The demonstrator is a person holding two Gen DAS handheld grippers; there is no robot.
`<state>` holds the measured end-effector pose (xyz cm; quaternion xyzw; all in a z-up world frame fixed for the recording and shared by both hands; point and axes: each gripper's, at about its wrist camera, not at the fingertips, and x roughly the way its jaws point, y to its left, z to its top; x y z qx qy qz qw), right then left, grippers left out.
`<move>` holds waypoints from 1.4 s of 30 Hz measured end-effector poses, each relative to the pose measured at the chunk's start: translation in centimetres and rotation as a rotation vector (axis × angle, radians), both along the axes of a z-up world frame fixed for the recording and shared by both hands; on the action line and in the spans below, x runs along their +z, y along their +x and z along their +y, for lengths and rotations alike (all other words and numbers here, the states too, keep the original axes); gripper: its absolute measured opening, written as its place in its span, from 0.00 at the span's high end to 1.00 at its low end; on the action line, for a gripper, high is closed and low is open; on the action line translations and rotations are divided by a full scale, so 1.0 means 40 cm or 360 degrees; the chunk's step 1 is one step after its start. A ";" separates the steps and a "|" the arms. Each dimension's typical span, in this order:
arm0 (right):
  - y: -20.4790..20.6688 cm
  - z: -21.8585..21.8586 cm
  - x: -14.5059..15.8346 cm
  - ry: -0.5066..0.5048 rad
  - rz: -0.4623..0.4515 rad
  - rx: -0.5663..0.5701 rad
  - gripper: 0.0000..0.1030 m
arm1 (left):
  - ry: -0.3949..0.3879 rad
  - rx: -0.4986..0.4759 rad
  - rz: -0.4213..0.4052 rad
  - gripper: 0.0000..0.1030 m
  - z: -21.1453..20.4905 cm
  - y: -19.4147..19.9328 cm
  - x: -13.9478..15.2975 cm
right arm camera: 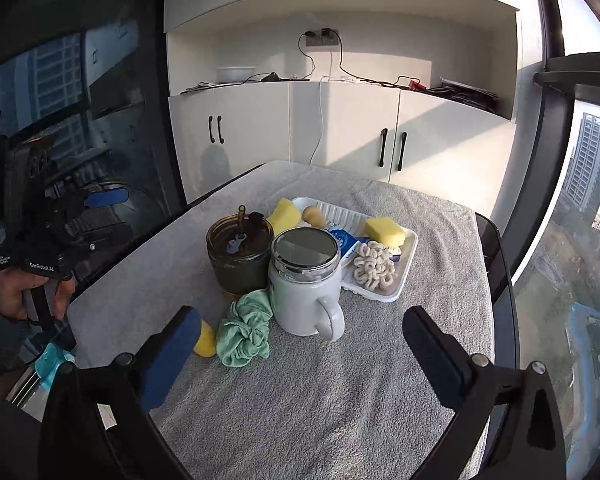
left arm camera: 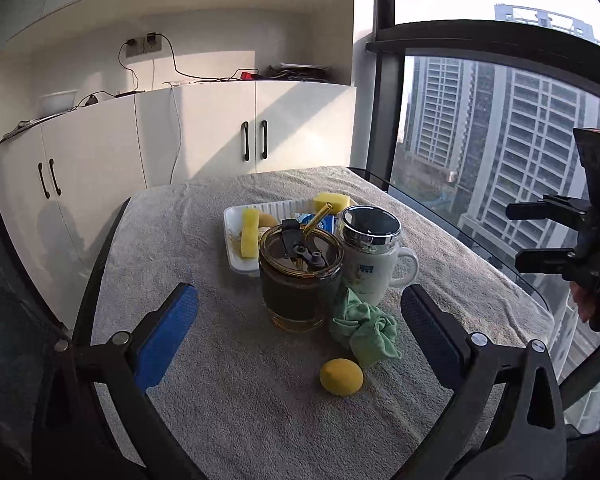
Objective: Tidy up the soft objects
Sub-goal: 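Move both tools back toward the yellow egg-shaped sponge and green cloth, then grasp the yellow egg-shaped sponge with the left tool while the right tool grasps the green cloth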
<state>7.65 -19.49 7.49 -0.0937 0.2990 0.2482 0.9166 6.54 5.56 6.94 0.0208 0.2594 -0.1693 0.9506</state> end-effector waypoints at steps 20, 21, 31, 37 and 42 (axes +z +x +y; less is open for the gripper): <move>-0.106 0.017 -0.208 0.0225 0.0139 -0.0253 0.00 | -0.0168 0.0145 0.0184 0.00 -0.015 -0.101 -0.191; -0.095 0.019 -0.217 0.0233 0.0158 -0.0262 0.00 | -0.0169 0.0143 0.0196 0.00 -0.023 -0.094 -0.201; 0.039 0.045 -0.265 0.0284 0.0261 -0.0287 0.05 | -0.0144 0.0163 0.0303 0.00 -0.074 0.026 -0.263; 0.101 0.071 -0.283 0.0311 0.0322 -0.0249 0.11 | -0.0092 0.0176 0.0382 0.02 -0.086 0.083 -0.279; 0.133 0.082 -0.301 0.0314 0.0383 -0.0225 0.13 | -0.0048 0.0171 0.0515 0.25 -0.089 0.114 -0.302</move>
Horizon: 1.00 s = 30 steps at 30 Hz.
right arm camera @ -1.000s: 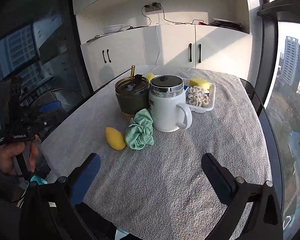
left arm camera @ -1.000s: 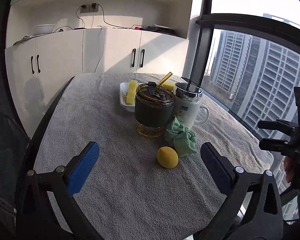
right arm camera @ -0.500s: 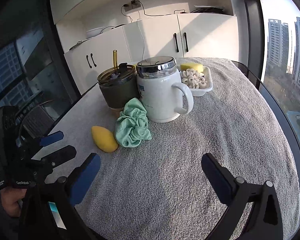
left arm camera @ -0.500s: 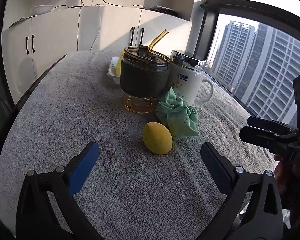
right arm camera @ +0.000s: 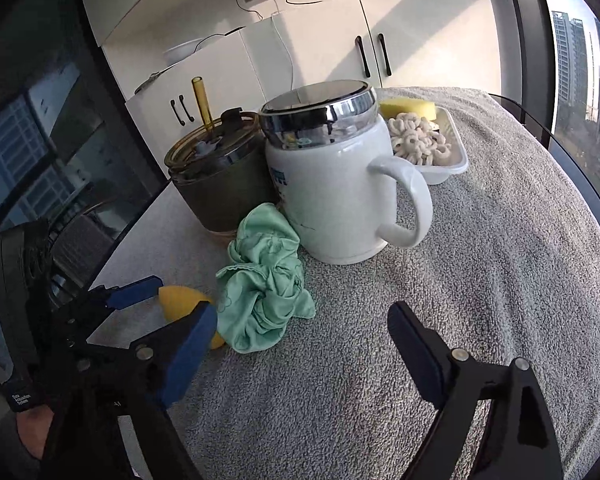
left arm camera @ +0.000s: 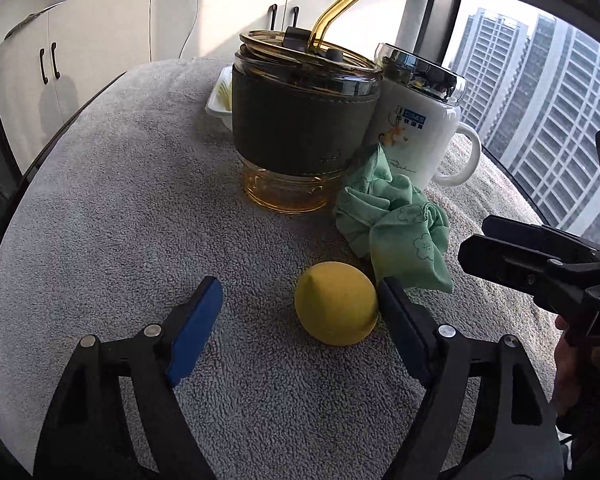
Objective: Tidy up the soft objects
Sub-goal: 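Grasp the yellow egg-shaped sponge with the left tool while the right tool grasps the green cloth, then lift and carry the yellow sponge and green cloth over the white tray with both tools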
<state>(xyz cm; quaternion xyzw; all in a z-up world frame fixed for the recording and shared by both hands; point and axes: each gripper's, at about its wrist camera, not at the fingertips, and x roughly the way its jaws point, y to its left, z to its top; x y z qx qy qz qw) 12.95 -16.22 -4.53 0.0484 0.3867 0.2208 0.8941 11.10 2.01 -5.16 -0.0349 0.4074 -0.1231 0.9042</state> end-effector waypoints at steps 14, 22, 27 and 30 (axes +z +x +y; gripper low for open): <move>0.031 0.023 -0.033 0.0029 0.0087 0.0039 0.18 | -0.0068 -0.0160 -0.0049 0.66 -0.018 -0.027 0.010; 0.044 0.072 -0.026 0.0021 0.0089 0.0079 0.18 | -0.0081 -0.0090 -0.0063 0.66 0.040 -0.072 0.023; 0.068 0.114 -0.043 -0.0017 0.0111 0.0088 0.18 | -0.0090 -0.0069 -0.0049 0.66 0.060 -0.060 0.017; 0.072 0.128 -0.050 -0.0062 0.0090 0.0076 0.31 | -0.0092 -0.0080 -0.0046 0.66 0.056 -0.055 0.015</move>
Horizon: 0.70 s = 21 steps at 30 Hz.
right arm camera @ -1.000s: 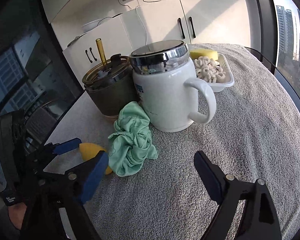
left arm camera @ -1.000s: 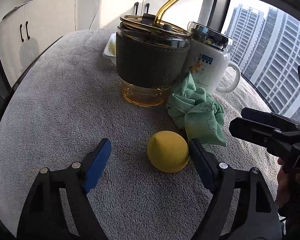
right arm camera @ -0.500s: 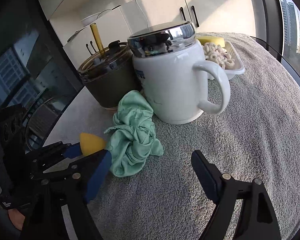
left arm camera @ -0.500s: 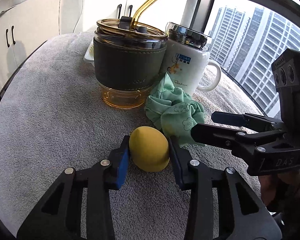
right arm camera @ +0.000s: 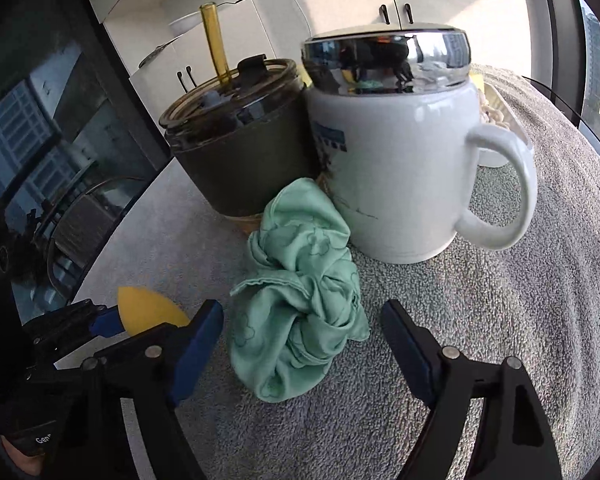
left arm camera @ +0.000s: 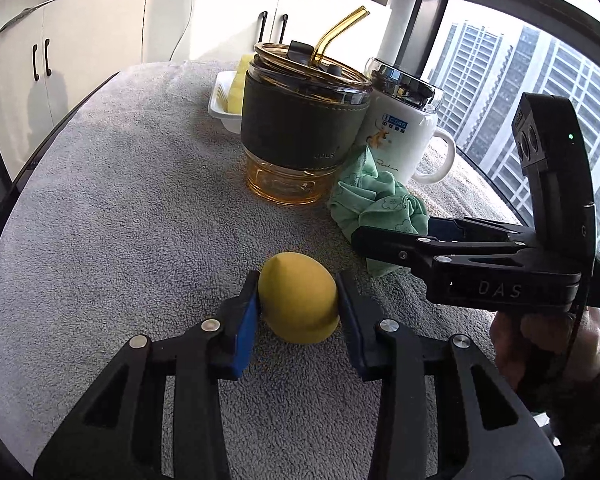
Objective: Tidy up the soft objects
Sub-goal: 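Lift and carry the yellow sponge and green cloth over the white tray with both tools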
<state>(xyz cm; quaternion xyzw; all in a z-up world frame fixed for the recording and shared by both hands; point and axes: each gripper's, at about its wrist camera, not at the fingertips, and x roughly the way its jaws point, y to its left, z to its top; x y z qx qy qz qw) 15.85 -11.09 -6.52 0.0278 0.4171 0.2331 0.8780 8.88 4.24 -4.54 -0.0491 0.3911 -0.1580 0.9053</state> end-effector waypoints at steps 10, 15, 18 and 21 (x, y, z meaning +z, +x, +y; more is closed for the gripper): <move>-0.067 -0.038 0.031 -0.0036 -0.0064 0.0013 0.63 | -0.0002 -0.0014 -0.0048 0.66 -0.012 -0.032 0.019; -0.124 -0.076 0.056 -0.0051 -0.0077 0.0012 0.63 | 0.0004 -0.0024 -0.0069 0.66 -0.017 -0.048 0.029; -0.150 -0.115 0.065 -0.0031 -0.0064 -0.0010 0.63 | 0.0002 -0.0024 -0.0076 0.66 -0.013 -0.054 0.034; -0.169 -0.154 0.077 -0.0014 -0.0059 -0.0033 0.63 | -0.0002 -0.0028 -0.0088 0.66 -0.006 -0.058 0.042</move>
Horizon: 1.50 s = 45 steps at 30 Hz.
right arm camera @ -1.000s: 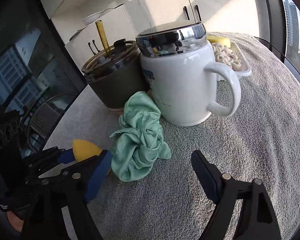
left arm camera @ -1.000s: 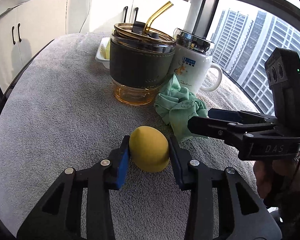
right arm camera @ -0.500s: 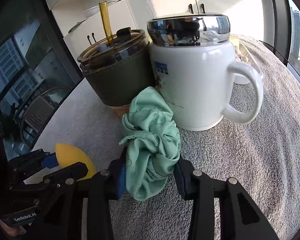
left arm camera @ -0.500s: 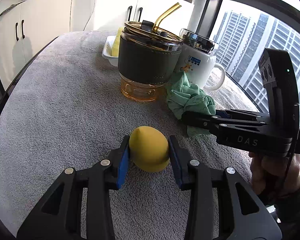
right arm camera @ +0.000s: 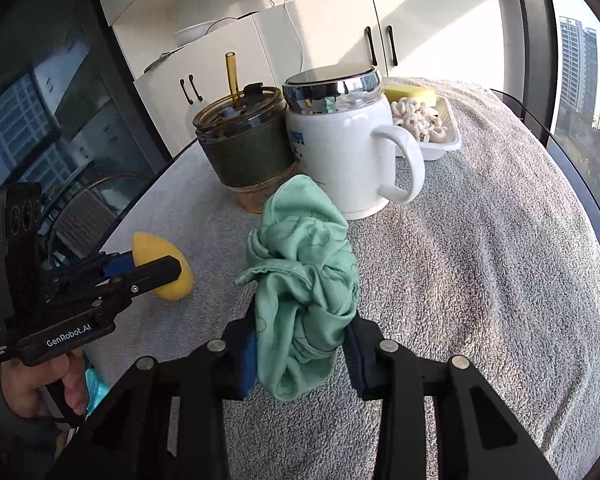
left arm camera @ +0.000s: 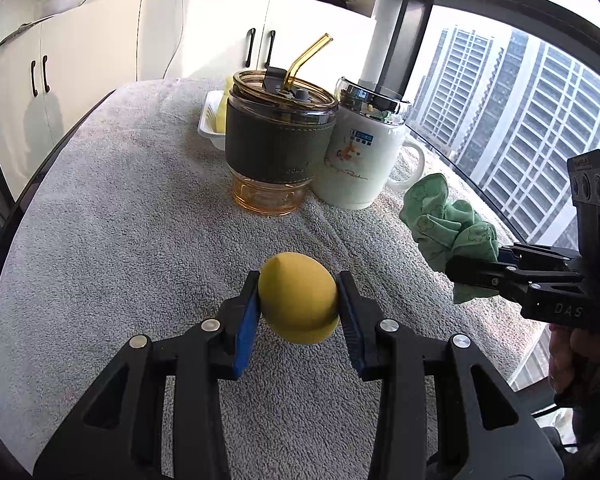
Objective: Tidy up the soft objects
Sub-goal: 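Lift and carry the yellow sponge and green cloth over the white tray with both tools, then lower and open both tools to release the sponge and cloth into the tray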
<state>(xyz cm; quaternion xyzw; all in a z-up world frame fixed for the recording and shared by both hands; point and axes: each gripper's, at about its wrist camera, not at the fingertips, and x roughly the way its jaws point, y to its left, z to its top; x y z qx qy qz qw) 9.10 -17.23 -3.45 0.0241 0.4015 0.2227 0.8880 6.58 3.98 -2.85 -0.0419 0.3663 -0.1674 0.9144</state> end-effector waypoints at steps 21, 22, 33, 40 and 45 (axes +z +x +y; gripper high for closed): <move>0.126 -0.128 0.299 -0.0296 -0.0380 -0.0033 0.63 | 0.0202 -0.0061 -0.0387 0.66 0.072 0.174 0.327; 0.140 -0.124 0.318 -0.0311 -0.0400 -0.0019 0.63 | 0.0225 -0.0081 -0.0406 0.66 0.070 0.193 0.345; 0.382 -0.083 0.443 -0.0454 -0.0425 0.0157 0.63 | 0.0389 -0.0342 -0.0327 0.66 0.012 0.492 0.421; 0.587 -0.066 0.405 -0.0435 -0.0248 0.0261 0.63 | 0.0397 -0.0651 -0.0069 0.66 -0.058 0.653 0.310; 0.706 -0.022 0.318 -0.0446 -0.0116 0.0368 0.63 | 0.0381 -0.0833 0.0068 0.66 -0.107 0.716 0.234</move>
